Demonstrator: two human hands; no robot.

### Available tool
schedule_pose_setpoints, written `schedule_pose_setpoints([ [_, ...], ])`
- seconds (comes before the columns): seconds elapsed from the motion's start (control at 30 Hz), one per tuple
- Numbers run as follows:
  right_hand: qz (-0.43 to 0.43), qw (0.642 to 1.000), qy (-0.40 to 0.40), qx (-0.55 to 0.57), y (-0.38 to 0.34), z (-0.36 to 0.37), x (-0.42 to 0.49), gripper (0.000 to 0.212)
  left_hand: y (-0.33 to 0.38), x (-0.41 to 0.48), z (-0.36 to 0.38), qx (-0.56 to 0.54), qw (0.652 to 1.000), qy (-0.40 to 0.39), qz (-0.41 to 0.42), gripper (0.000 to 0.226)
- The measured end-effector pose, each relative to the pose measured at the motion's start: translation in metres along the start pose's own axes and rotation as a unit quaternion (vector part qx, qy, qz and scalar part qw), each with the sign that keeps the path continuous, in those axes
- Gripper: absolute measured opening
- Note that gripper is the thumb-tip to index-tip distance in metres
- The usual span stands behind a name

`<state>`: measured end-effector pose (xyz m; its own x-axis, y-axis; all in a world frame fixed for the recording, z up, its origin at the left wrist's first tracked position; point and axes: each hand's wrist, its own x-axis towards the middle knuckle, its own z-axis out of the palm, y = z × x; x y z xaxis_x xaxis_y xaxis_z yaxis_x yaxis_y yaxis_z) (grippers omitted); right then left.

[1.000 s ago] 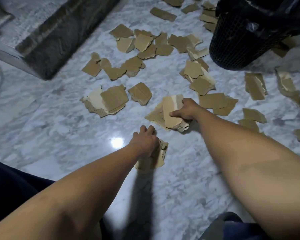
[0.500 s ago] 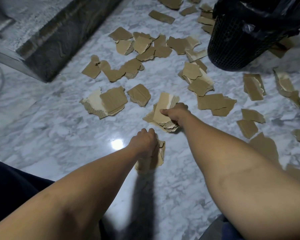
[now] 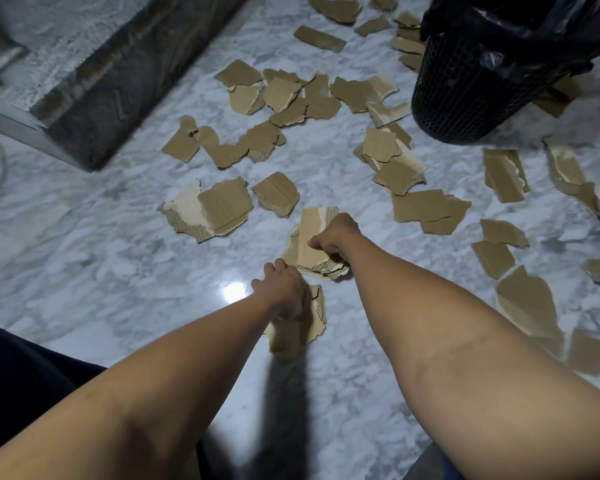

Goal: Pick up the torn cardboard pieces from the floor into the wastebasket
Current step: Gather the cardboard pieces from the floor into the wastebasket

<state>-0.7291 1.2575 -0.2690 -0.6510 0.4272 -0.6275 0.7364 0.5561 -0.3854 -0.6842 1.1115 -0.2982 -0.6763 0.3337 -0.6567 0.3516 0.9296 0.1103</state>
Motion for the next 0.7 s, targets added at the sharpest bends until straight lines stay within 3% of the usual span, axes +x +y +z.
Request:
schedule_pose_setpoints([
  [0.1,0.010,0.999,-0.009,0.041,0.003,0.000,0.000,0.053,0.000,0.000,0.001,0.020,0.999,-0.018,0.021,0.069],
  [0.2,0.012,0.996,-0.028,0.087,0.005,-0.001,0.002,0.069,0.001,-0.001,-0.003,0.025,0.999,-0.015,0.026,0.054],
  [0.27,0.009,0.993,-0.045,0.106,0.002,-0.003,0.003,0.075,-0.001,-0.002,-0.009,-0.005,0.999,-0.039,0.020,0.060],
  [0.33,-0.002,0.994,-0.064,0.091,-0.003,-0.008,0.002,0.063,-0.002,-0.002,-0.020,-0.009,0.997,-0.063,0.033,0.064],
  [0.53,-0.029,0.984,-0.096,0.150,-0.032,-0.030,0.004,0.049,-0.033,0.008,-0.096,0.061,0.978,-0.196,0.035,0.029],
  [0.7,-0.040,0.966,-0.049,0.251,-0.061,-0.042,0.014,0.039,-0.084,0.022,-0.167,0.081,0.993,-0.073,-0.035,0.035],
])
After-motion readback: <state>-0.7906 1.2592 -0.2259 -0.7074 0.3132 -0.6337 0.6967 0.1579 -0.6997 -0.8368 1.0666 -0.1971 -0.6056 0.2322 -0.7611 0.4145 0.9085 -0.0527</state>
